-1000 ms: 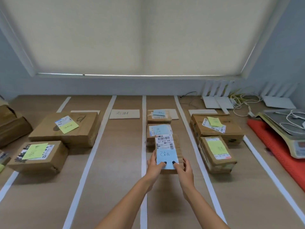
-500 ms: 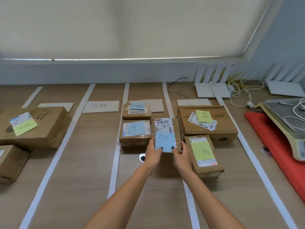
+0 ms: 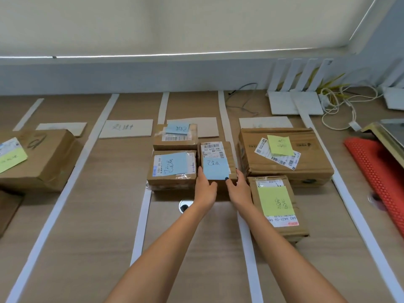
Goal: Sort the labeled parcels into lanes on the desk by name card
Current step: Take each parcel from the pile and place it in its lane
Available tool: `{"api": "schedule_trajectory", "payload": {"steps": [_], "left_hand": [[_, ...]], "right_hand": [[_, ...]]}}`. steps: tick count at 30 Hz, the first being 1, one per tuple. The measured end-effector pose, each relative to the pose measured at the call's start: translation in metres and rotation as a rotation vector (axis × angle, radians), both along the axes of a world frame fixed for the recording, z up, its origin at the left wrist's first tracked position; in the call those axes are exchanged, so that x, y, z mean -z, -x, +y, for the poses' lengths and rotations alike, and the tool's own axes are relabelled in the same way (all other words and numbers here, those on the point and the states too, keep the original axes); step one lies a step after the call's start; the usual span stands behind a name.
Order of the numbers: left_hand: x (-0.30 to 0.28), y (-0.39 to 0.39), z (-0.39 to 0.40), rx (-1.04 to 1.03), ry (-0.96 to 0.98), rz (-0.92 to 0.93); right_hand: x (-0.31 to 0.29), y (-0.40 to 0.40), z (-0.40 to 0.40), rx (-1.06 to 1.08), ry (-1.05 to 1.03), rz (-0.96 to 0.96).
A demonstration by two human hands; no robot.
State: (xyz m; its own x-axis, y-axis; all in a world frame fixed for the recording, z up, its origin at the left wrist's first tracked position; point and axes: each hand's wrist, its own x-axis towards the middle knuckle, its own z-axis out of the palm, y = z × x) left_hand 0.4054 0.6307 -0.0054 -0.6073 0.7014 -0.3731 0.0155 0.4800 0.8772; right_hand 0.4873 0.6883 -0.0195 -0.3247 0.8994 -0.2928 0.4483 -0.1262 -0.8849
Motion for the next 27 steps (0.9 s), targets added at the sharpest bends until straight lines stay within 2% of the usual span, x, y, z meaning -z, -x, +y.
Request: {"api": "schedule_trajectory", "payload": {"steps": [7, 13, 21, 27], "left_hand": [[-0.013, -0.009, -0.006, -0.026, -0.068, 0.085], [-0.050, -0.018, -0.034, -0.052, -0.055, 0.092], [-0.130, -0.007, -0.114, -0.109, -0.176, 0.120], [-0.158, 0.015, -0.191, -0.042, -0.262, 0.163]], "right_hand": [[-0.012, -0.006, -0.004, -0.057, -0.030, -0.036], [-0.053, -0.028, -0.027, -0.082, -0.089, -0.059], [-0.137, -0.038, -0.094, -0.178, -0.161, 0.054], [-0.171, -0.022, -0.173, -0.252, -0.226, 0.113]]}}
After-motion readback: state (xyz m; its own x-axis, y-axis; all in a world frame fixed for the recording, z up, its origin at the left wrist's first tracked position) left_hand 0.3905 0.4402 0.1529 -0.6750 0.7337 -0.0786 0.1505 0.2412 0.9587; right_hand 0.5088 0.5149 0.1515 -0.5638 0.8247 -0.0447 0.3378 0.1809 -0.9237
